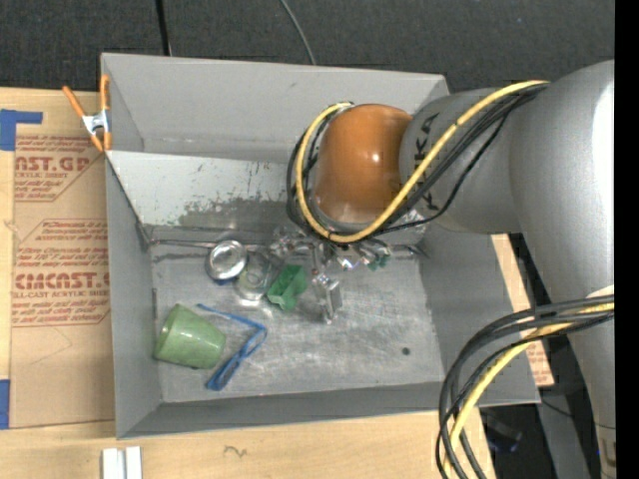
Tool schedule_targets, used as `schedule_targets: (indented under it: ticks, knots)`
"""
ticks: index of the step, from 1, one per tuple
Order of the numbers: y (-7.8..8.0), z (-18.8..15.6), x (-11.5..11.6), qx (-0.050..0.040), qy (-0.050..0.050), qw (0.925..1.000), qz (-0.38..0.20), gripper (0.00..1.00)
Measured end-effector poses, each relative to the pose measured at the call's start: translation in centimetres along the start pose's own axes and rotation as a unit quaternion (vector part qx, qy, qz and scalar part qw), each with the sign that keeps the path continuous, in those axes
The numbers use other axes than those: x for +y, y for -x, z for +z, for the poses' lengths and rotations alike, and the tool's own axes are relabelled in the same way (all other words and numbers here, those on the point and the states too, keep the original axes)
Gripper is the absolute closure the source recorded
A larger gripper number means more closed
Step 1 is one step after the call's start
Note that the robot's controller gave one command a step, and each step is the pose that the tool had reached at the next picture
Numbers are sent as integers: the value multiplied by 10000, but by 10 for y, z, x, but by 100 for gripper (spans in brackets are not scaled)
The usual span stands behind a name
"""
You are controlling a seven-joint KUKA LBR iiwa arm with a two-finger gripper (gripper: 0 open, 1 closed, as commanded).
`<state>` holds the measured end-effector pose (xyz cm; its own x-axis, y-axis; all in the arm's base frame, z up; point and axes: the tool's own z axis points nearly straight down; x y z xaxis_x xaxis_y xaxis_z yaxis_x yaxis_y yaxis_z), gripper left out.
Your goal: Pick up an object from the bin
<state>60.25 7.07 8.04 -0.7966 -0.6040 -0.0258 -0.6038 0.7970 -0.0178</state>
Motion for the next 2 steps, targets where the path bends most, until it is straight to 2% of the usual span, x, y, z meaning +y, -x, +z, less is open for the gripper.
schedule_targets:
  ticks: [1,2]
  knots:
    - [8,-7,2,-125,-15,9999,-10,100]
    - [-3,-6,-3,-7,27,10000,-19,100]
